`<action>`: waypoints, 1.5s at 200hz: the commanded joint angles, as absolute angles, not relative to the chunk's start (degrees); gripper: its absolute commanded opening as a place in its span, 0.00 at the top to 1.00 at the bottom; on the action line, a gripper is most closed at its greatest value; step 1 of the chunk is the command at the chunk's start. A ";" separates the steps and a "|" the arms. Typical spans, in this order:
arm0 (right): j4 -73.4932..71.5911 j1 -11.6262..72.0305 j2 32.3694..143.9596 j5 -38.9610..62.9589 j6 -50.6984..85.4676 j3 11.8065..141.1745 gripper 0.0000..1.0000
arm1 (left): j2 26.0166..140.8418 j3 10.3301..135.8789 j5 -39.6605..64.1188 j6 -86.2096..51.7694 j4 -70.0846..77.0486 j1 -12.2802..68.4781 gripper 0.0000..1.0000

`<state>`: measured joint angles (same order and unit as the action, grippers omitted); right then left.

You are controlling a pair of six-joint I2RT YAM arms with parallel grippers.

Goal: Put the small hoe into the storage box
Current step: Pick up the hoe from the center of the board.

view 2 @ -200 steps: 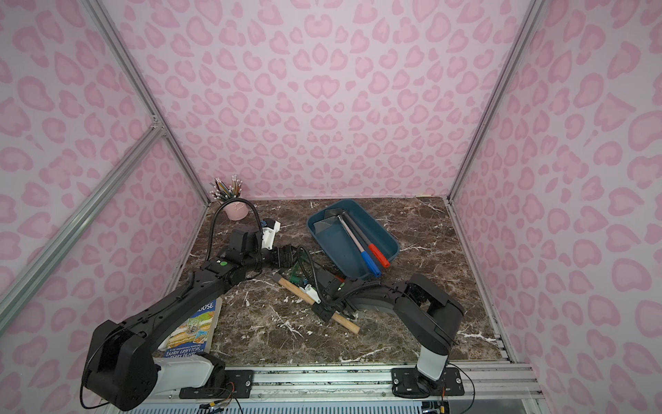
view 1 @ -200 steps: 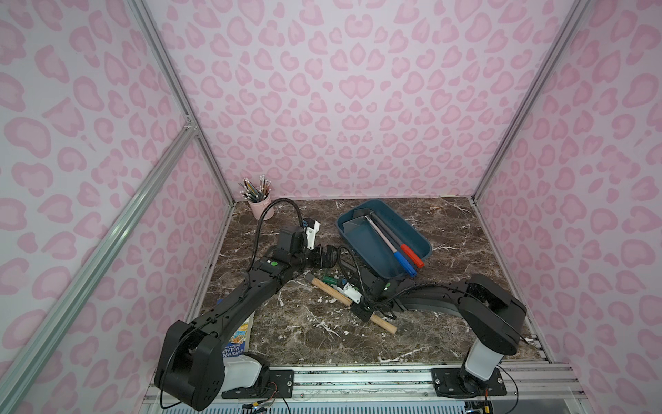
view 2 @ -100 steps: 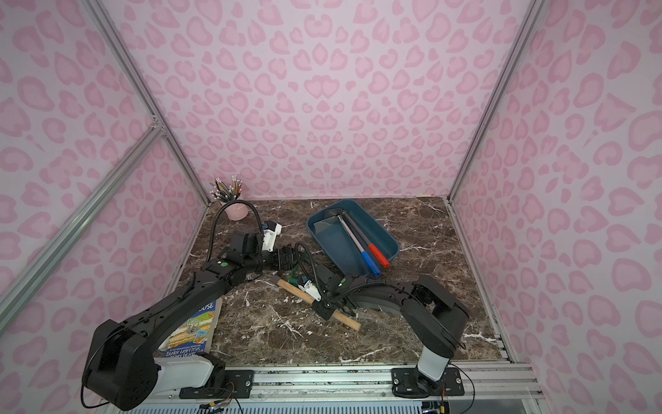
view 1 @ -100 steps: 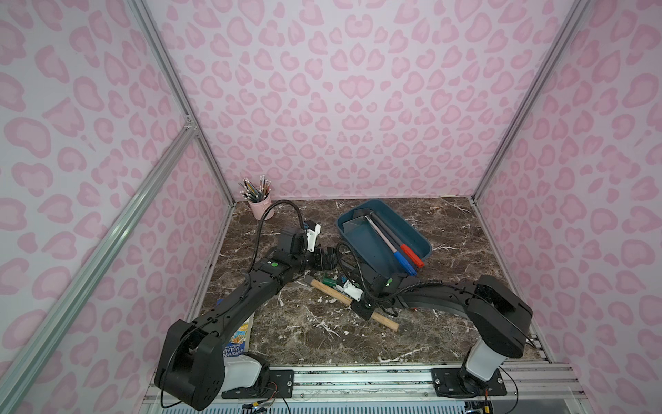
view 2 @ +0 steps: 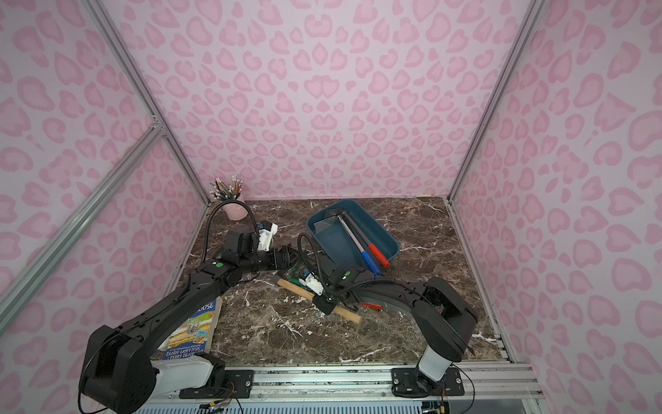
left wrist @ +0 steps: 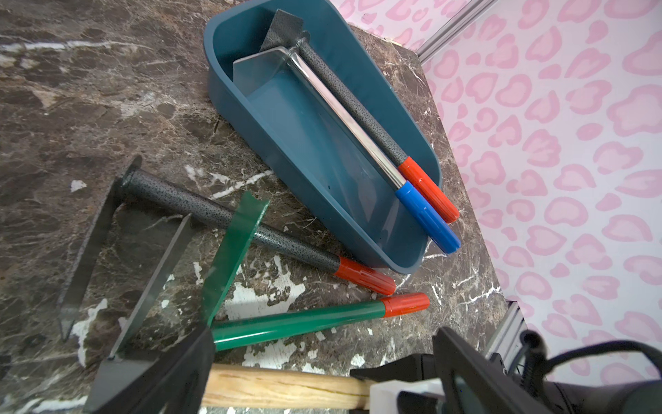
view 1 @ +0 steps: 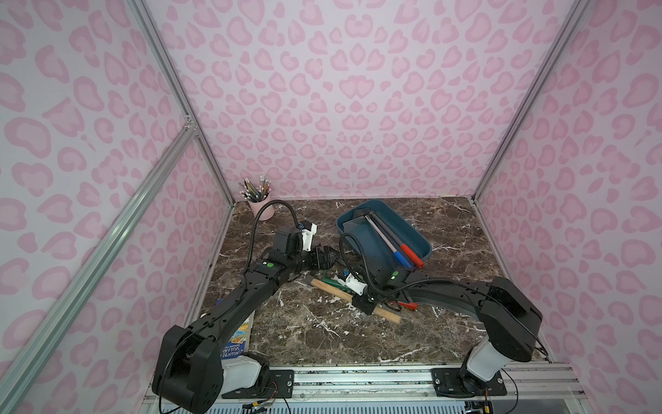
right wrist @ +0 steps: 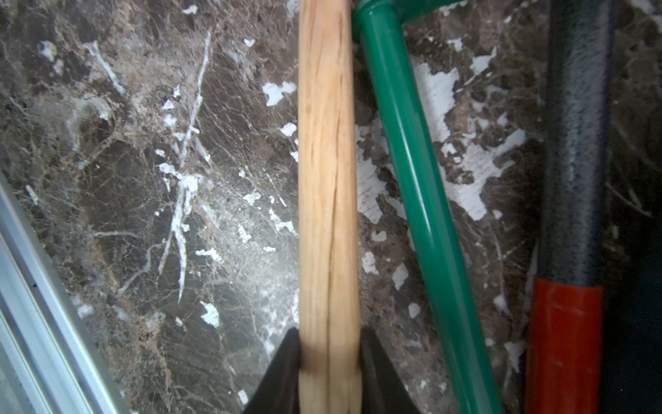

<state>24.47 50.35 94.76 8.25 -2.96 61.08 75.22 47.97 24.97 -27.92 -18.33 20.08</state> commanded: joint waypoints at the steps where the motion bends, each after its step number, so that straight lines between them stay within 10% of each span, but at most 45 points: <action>1: 24.42 49.81 93.82 9.03 -2.47 62.43 1.00 | 74.71 48.08 26.60 -29.07 -17.07 19.96 0.01; 300: 26.09 47.63 92.99 10.63 0.43 66.49 1.00 | 66.28 29.85 39.64 -48.39 -3.30 19.79 0.02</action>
